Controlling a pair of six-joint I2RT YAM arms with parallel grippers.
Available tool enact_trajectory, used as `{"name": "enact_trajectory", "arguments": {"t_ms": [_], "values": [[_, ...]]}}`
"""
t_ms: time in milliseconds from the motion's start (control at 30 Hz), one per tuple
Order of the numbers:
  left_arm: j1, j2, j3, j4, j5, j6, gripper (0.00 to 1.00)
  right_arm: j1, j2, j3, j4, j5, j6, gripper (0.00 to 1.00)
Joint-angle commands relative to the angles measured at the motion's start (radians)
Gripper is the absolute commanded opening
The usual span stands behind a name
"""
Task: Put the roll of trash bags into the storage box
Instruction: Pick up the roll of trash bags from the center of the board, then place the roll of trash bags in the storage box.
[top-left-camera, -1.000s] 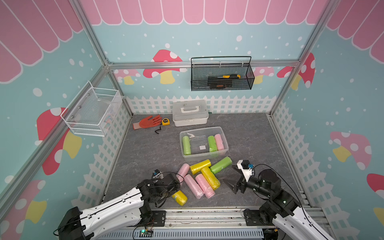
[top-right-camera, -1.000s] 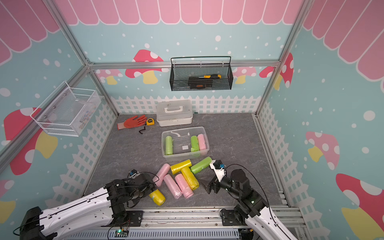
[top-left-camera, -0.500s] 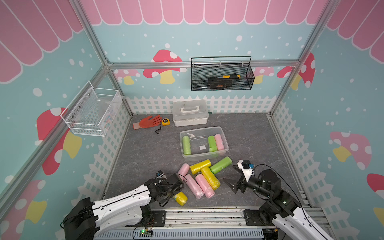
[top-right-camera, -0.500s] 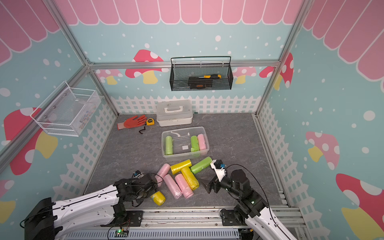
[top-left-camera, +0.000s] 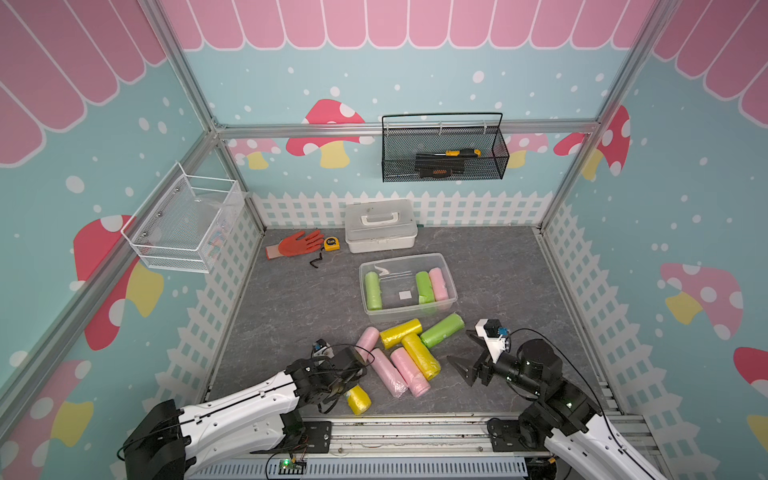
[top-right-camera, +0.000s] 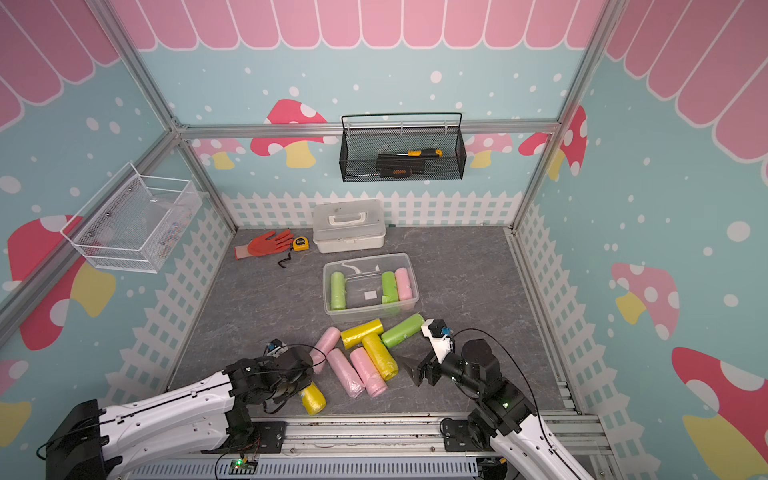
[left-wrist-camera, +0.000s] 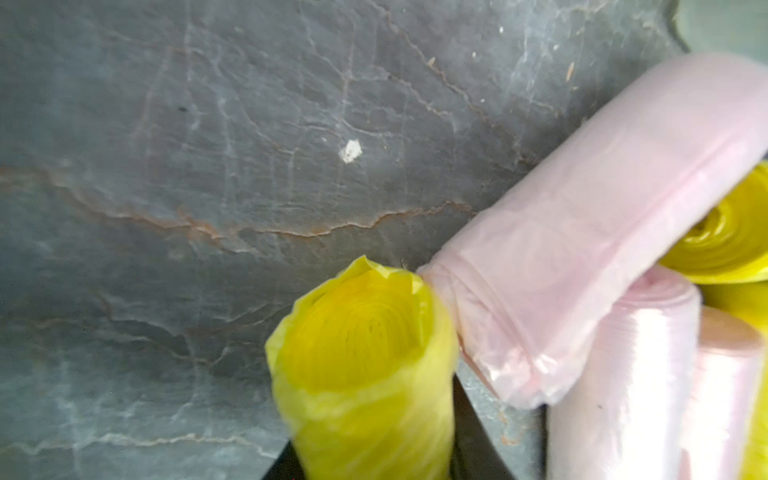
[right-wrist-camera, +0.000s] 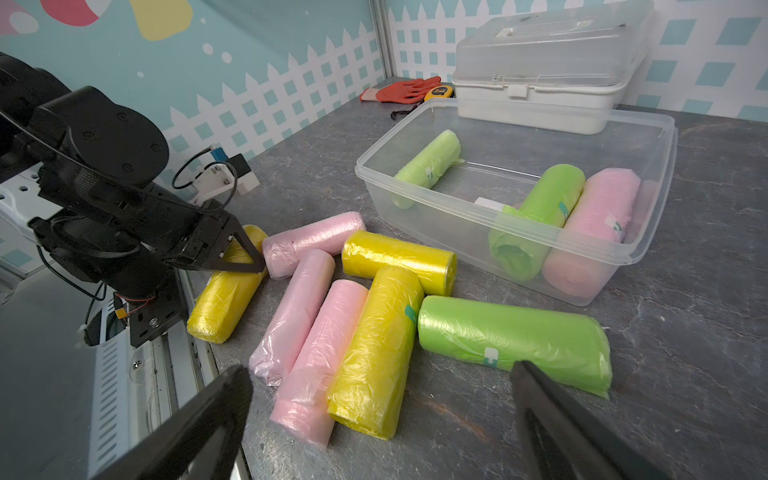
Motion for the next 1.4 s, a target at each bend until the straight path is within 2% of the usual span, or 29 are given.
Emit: {"name": "enact_trajectory", "arguments": {"t_ms": [0, 267, 433, 633, 867, 967, 1067, 1267, 1367], "values": [[-0.004, -0.083, -0.001, -0.025, -0.029, -0.010, 0.17, 0.002, -0.011, -0.009, 0.002, 0.006, 0.010, 0.99], [0.006, -0.264, 0.126, -0.118, -0.067, 0.058, 0.00, 0.002, -0.010, -0.011, 0.011, 0.007, 0.010, 0.99], [0.057, -0.249, 0.279, -0.127, -0.069, 0.174, 0.00, 0.003, 0.012, -0.015, 0.037, 0.004, 0.007, 0.99], [0.140, -0.082, 0.534, -0.140, -0.025, 0.396, 0.00, 0.003, 0.059, -0.012, 0.050, 0.017, -0.004, 0.99], [0.275, 0.221, 0.875, -0.190, 0.183, 0.653, 0.00, 0.004, 0.111, -0.009, 0.081, 0.027, -0.007, 0.99], [0.297, 0.344, 0.994, -0.198, 0.207, 0.737, 0.00, 0.003, 0.121, -0.008, 0.084, 0.026, -0.005, 0.99], [0.317, 0.463, 1.115, -0.229, 0.199, 0.791, 0.00, 0.003, 0.121, -0.008, 0.085, 0.027, -0.004, 0.98], [0.344, 0.702, 1.283, -0.260, 0.294, 0.835, 0.00, 0.003, 0.122, -0.006, 0.091, 0.036, -0.002, 0.99], [0.346, 0.806, 1.358, -0.284, 0.292, 0.860, 0.00, 0.003, 0.121, -0.005, 0.091, 0.038, -0.002, 0.99]]}}
